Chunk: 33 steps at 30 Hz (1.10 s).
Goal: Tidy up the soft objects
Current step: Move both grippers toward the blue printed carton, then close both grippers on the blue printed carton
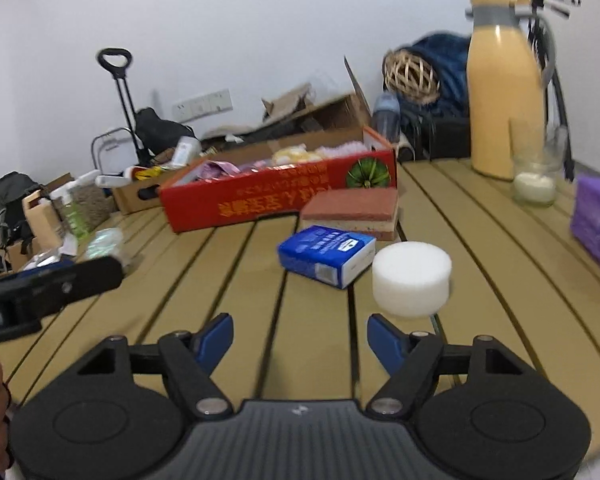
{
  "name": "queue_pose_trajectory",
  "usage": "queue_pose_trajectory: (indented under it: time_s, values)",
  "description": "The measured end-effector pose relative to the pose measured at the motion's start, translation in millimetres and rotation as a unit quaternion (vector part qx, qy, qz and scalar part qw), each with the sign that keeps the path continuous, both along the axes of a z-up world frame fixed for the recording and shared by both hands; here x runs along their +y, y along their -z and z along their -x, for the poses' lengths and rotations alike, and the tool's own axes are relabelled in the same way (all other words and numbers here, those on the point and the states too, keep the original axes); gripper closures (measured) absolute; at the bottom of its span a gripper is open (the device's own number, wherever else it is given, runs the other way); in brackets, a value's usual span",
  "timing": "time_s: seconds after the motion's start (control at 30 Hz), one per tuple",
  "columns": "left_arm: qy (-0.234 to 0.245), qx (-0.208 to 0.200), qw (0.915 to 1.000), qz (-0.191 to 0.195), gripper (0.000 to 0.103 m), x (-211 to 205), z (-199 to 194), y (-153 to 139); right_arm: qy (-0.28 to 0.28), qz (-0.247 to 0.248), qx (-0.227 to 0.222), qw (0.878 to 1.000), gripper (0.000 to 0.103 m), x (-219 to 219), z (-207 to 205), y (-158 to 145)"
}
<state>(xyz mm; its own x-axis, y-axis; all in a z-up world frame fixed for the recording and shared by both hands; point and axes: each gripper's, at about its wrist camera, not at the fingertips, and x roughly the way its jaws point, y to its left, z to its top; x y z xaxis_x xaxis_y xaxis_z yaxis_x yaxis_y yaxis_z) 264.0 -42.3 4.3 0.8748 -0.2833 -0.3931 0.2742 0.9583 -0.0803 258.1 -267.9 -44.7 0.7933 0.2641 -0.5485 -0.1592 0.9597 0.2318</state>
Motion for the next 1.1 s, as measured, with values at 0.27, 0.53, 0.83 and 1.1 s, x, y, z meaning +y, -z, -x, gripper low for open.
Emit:
queue_pose_trajectory:
  time_s: [0.27,0.53,0.83,1.1]
  values:
    - [0.061,0.096,0.9933,0.021,0.039,-35.6,-114.1,21.8,0.029,0.008,0.015,0.999,0.03,-21.8,-77.0,5.8]
    - [0.105,0.176,0.9711,0.122,0.076,-37.3,-150.0,45.7,0.025,-0.023,0.014,0.999,0.063,-21.9,-103.1,14.1]
    - [0.105,0.167,0.9717,0.13,0.082,-38.3,-141.3,45.8,0.026,-0.063,0.015,0.998,0.067,-29.6,-106.1,21.0]
    - [0.091,0.138,0.9775,0.131,0.082,-32.4,-77.8,24.3,0.03,-0.064,-0.003,0.998,0.086,-29.3,-67.3,-0.2]
